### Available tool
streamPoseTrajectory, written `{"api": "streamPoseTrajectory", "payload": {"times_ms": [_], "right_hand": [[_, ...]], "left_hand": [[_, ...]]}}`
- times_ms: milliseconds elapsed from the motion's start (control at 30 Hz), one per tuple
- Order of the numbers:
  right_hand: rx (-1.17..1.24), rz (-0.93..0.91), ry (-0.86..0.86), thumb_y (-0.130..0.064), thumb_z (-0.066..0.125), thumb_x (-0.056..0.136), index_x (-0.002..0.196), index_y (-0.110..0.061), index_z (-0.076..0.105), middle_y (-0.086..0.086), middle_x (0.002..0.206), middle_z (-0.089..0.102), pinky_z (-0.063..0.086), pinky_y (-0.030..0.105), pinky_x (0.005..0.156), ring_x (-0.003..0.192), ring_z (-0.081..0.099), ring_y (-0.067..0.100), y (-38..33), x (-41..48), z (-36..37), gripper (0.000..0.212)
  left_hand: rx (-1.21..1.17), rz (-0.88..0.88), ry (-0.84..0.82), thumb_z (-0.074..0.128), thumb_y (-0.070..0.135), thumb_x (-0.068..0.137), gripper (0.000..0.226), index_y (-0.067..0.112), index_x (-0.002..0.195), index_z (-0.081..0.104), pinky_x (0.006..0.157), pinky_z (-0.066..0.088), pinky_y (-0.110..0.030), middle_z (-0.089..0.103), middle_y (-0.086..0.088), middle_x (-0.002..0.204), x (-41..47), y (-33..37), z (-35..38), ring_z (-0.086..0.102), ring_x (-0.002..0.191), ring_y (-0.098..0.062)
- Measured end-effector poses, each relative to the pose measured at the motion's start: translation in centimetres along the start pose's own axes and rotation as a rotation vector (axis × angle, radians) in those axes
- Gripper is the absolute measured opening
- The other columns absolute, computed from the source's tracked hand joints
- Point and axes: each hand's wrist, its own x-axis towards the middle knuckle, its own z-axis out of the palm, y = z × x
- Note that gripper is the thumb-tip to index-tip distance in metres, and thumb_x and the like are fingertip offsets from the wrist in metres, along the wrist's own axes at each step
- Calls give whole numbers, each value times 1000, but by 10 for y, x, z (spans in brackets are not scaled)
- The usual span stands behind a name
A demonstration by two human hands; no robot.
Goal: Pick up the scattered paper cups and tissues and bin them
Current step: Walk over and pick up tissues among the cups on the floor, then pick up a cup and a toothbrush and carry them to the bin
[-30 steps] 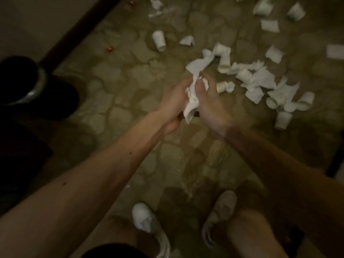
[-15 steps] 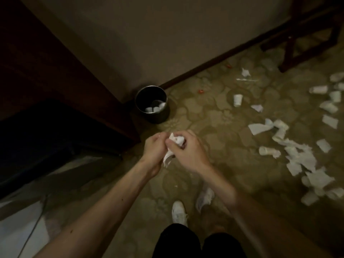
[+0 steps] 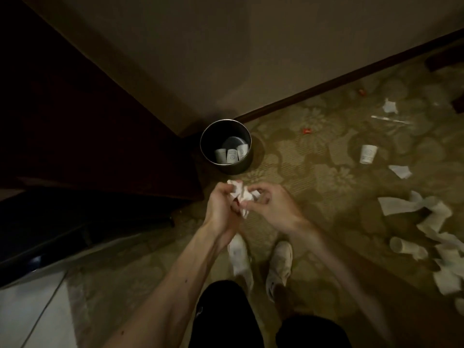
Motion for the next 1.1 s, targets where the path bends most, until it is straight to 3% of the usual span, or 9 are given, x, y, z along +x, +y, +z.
{"api": "streamPoseTrajectory", "payload": {"times_ms": [133,233,367,500,767,900,967,1033,1100], "right_hand": [[69,78,36,-28,80,79,112,-26,68,-8,85,73,53,20,70,78,69,2,23,75,13,35],[80,123,93,-25,79,80,113,-21,67,-1,98,71,53,20,71,85,69,9,43,134,30,35],[69,187,106,-19,76,82,116,-20,65,9,117,61,58,40,83,98,66,21,65,219,58,36],[158,280,99,-12,73,81,125,-17,63,1,115,68,53,37,96,105,65,16,81,293,83,45],[303,387,-100,-20,65,91,145,-28,41,-1,148,44,36,26,98,135,41,16,101,343,80,59],[377,380,-100,-11,61,94,139,-24,50,-4,130,55,41,22,93,121,49,11,96,336,63,48],[396,380,-59,-10,62,93,134,-20,56,-3,123,59,44,19,90,115,54,9,92,328,51,42],[414,380,3,-11,63,93,124,-20,62,0,118,64,47,14,79,100,59,6,89,317,37,33],[442,384,80,-15,65,92,106,-27,66,-2,107,68,49,14,64,83,63,3,89,300,17,18]], "left_hand": [[254,70,84,38,5,97,22,1,102,60,55,40,-26,58,-16,83,82,7,-3,52,60,-15],[298,53,90,45,7,101,24,1,120,59,60,49,-27,68,-18,100,150,15,-12,65,77,-20],[351,34,114,51,5,96,26,0,118,64,59,52,-26,72,-16,100,248,33,-27,68,78,-19],[457,14,172,48,6,97,24,2,114,65,46,48,-22,71,-13,91,333,52,-37,66,61,-12],[544,-38,201,46,18,101,36,8,134,56,86,56,-41,68,-17,120,433,79,-66,67,107,-30],[602,-44,219,46,25,101,35,13,128,63,98,53,-45,70,-12,118,434,96,-60,67,108,-28],[632,-8,266,48,33,101,40,15,134,60,81,58,-30,69,-8,116,434,106,-50,68,96,-22],[791,76,347,51,39,100,44,10,132,61,66,52,-17,68,-10,116,427,113,-40,67,93,-22],[912,147,409,57,37,96,44,3,123,65,82,52,-28,68,-18,120,416,117,-27,65,107,-34]]}}
